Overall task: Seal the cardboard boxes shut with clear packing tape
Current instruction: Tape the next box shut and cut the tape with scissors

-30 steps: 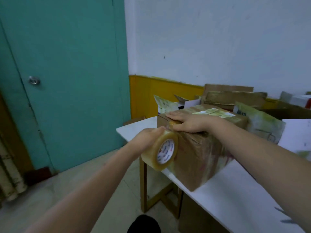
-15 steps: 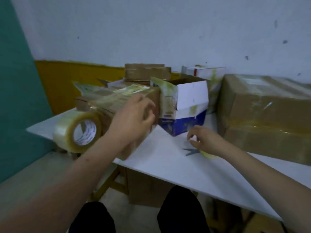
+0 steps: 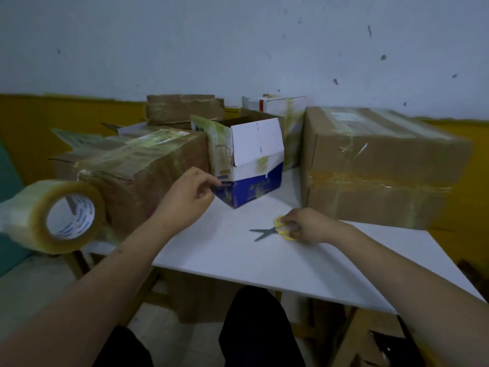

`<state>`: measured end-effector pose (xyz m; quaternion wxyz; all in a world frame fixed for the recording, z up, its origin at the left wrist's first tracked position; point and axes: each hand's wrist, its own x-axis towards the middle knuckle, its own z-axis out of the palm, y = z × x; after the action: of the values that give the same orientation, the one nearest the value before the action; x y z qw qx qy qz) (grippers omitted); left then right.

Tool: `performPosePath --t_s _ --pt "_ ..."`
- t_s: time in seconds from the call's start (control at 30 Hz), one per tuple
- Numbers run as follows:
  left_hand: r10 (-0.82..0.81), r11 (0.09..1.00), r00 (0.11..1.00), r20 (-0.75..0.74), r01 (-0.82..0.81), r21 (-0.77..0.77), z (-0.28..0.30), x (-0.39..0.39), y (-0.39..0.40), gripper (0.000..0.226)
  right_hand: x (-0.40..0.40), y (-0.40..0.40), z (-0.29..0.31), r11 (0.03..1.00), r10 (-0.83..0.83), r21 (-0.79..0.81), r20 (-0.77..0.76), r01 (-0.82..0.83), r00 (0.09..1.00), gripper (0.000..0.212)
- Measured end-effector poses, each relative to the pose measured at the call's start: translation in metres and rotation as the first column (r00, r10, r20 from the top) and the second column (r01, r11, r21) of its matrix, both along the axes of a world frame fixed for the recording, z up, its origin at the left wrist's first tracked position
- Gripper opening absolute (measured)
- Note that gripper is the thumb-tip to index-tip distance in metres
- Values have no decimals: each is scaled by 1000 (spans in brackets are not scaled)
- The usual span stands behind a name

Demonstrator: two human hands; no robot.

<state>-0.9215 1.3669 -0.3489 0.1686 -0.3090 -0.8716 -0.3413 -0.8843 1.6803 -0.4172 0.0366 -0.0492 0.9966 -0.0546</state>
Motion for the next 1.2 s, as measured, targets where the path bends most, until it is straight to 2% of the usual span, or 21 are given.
performPosePath --t_s 0.13,0.2,0.23,0.27,0.3,0.37,0.43,0.5,0.57,0.6,0.67,0.73,0.8,0.83,0.9,0.97,1.03,1.1,1.2 --pt "-10 999 997 -80 6 -49 20 9 -13 24 4 -4 16 987 -69 151 33 63 997 39" --pt "45 999 976 -214 -50 -20 45 16 -37 24 9 -18 27 985 -72 154 -74 83 995 38" --pt "108 994 951 -289 -98 50 61 18 -56 25 9 -31 36 993 -86 71 -152 97 985 36" --pt "207 975 920 -332 -165 150 77 21 -78 26 6 -46 48 992 -109 -79 -212 94 971 32" --pt "329 933 891 -314 -255 254 91 21 -104 25 1 -64 64 962 -126 -267 -253 56 959 26" --pt "564 782 817 -123 -480 399 110 19 -155 19 -12 -109 102 834 -102 -543 -331 -101 938 15" --pt "662 660 735 147 -664 352 106 12 -196 17 -27 -165 138 674 -3 -684 -383 -281 924 7" --pt "639 667 689 343 -718 198 85 6 -212 24 -45 -231 166 490 139 -773 -386 -402 912 9" --pt "579 709 668 467 -696 115 66 -2 -213 37 -70 -295 178 408 243 -794 -380 -450 892 16" --pt "560 727 663 496 -681 90 60 -7 -212 44 -84 -321 177 408 282 -792 -364 -454 888 21" --pt "511 779 661 550 -626 27 59 -15 -211 44 -110 -356 166 439 326 -789 -306 -430 894 33" --pt "348 860 655 671 -507 49 59 -26 -216 42 -126 -367 153 495 322 -769 -269 -404 908 40" --pt "174 910 605 777 -400 108 57 -34 -223 44 -136 -366 146 492 298 -786 -251 -374 921 48" --pt "137 922 590 796 -369 114 54 -36 -226 44 -139 -365 145 492 294 -788 -249 -369 923 52" --pt "153 935 563 812 -349 66 42 -42 -231 47 -139 -364 146 495 290 -787 -252 -370 923 59" --pt "144 947 504 852 -320 29 29 -41 -232 50 -136 -366 146 539 286 -742 -283 -398 915 67" --pt "60 949 508 859 -297 109 20 -36 -234 47 -130 -369 148 605 300 -677 -294 -419 908 77" --pt "-6 941 540 841 -281 187 18 -31 -236 41 -117 -366 162 645 316 -664 -219 -379 923 82" --pt "-51 938 570 820 -254 235 19 -28 -242 28 -90 -346 191 691 410 -639 -39 -338 911 77"
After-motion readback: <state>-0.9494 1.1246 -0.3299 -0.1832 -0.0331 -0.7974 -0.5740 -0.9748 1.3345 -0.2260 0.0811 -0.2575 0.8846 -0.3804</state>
